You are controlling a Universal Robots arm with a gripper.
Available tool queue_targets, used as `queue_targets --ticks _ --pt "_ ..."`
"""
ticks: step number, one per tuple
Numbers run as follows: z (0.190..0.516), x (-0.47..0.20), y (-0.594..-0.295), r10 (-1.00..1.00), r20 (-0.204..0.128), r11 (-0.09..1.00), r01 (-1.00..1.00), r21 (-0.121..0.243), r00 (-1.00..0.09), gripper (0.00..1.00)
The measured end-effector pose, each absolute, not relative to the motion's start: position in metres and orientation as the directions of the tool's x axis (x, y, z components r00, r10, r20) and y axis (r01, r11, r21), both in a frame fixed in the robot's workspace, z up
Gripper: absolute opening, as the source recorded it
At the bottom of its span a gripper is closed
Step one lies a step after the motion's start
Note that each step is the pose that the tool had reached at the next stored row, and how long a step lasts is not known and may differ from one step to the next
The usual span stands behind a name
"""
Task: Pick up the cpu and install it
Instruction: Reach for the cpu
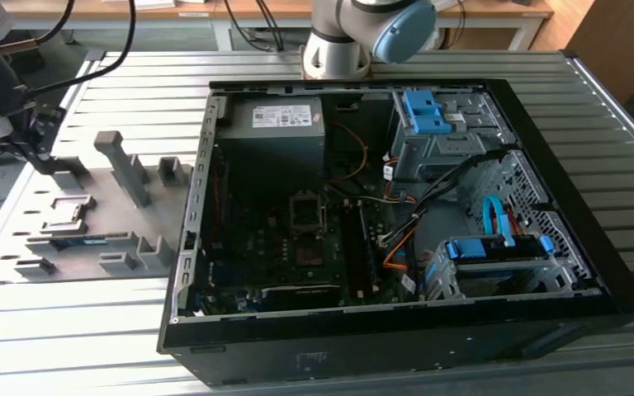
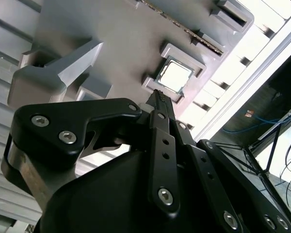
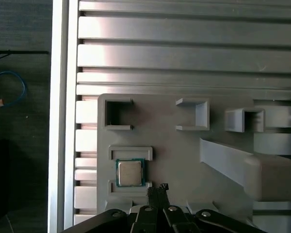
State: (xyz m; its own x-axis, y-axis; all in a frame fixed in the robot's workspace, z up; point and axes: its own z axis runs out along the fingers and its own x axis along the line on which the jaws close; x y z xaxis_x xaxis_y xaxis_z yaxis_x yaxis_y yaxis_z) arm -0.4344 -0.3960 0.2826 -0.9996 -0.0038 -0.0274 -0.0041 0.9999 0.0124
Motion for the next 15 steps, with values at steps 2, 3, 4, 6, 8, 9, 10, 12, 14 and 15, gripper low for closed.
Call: queue_targets --ticks 2,3,4,6,8,9,10,12,14,15 --pt "0.28 -0.435 -0.396 -0.004 -0.027 1.0 -0.004 0.012 -1.0 0.1" --pt "0.278 -0.435 -0.396 -0.004 -0.027 1.0 -0.004 0.012 -1.0 0.1" --pt "0.276 -0.435 -0.396 -0.004 -0.027 1.0 -0.004 0.012 -1.0 0.1" --pt "0.274 -0.435 -0.396 -0.004 -0.027 1.0 -0.004 0.012 -1.0 0.1" --pt "0.272 -0.436 -0.396 -0.004 -0.027 1.0 -0.004 0.012 -1.0 0.1" --pt "0.271 -0.437 -0.396 -0.004 -0.027 1.0 -0.004 0.012 -1.0 0.1" --pt "0.271 -0.437 -0.396 -0.004 -0.027 1.0 -0.004 0.012 -1.0 0.1" --pt "0.27 -0.438 -0.396 -0.004 -0.027 1.0 -0.004 0.012 -1.0 0.1" --pt "0.269 -0.439 -0.396 -0.004 -0.027 1.0 -0.004 0.012 -1.0 0.1" --pt "0.268 -0.439 -0.396 -0.004 -0.027 1.0 -0.004 0.012 -1.0 0.1"
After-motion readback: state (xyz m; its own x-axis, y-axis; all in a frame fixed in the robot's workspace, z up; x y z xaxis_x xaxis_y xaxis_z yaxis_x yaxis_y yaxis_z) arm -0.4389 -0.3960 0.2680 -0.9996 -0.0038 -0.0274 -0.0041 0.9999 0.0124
